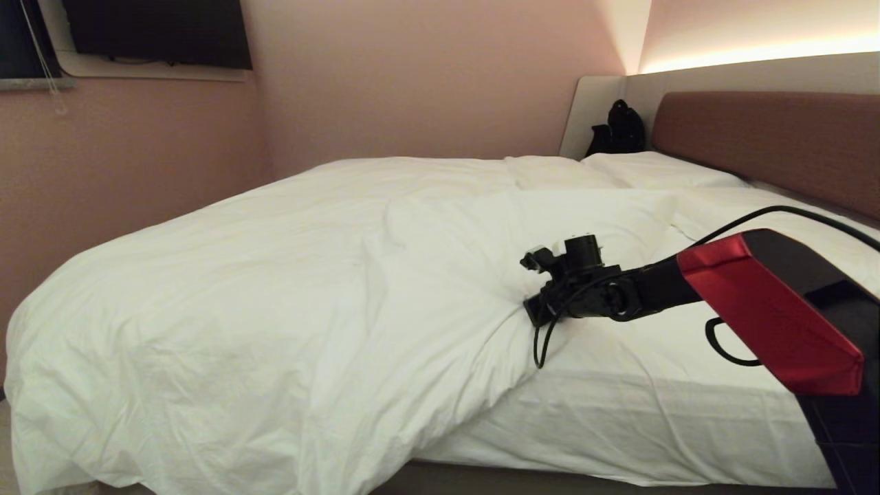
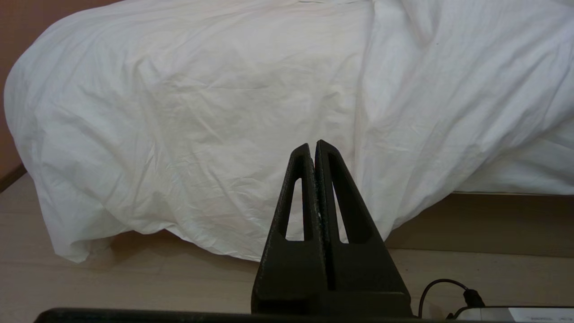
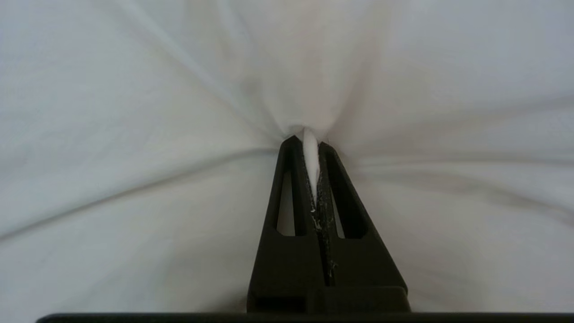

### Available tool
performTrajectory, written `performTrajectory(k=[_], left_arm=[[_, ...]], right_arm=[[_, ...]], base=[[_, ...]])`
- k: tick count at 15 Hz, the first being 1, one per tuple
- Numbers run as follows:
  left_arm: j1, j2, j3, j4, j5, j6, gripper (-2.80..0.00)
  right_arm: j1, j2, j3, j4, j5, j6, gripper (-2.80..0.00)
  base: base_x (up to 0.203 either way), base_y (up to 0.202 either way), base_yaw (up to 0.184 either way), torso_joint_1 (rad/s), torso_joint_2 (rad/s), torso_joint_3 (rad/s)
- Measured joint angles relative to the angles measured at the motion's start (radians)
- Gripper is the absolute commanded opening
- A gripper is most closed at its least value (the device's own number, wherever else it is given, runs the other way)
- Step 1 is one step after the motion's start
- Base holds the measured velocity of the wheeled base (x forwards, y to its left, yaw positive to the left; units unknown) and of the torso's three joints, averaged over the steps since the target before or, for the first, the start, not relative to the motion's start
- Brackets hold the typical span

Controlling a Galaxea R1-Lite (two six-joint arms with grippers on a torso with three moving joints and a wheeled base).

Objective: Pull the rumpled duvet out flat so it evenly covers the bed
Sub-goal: Flatten the corners of the folded blanket

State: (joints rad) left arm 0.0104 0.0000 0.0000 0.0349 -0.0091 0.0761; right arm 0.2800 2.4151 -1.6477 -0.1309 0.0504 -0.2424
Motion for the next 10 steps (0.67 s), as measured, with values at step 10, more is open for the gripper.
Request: performTrajectory(k=[10], left_arm=[[0.000, 0.000, 0.000, -0.001, 0.000, 0.000, -2.80]], right_arm=[[-0.050, -0.319, 0.283, -0.004, 0.028, 0.044, -2.80]], base=[[0.000, 0.000, 0.000, 0.000, 0.00, 0.000]])
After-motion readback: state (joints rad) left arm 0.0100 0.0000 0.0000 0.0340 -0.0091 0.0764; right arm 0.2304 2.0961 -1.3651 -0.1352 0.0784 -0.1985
